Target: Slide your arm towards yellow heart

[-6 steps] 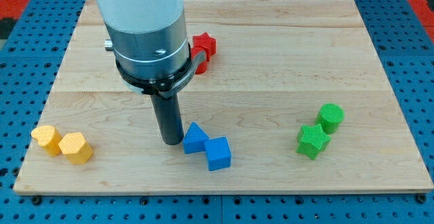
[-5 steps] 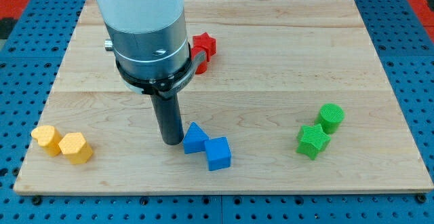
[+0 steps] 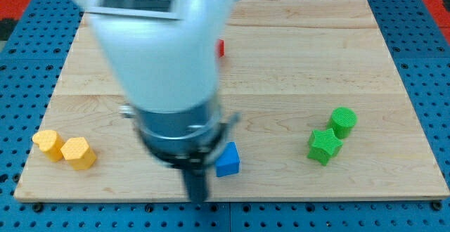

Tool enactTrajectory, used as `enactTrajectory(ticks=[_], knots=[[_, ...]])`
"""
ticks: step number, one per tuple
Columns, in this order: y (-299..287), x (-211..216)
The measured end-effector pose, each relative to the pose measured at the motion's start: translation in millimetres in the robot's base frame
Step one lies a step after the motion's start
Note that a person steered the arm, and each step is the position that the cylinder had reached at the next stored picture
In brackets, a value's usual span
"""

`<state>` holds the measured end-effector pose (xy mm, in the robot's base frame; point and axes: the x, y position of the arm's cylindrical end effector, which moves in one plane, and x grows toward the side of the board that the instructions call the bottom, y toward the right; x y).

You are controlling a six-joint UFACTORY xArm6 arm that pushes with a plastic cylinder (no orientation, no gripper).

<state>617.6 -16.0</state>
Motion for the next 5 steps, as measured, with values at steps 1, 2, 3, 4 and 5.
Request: enactTrajectory(ticks=[1,2,3,4,5], knots=[[71.6,-1.1],[31.4,1.2],[-50.4,1.3],[-147.6,0.8],[-220.9,-11.1]])
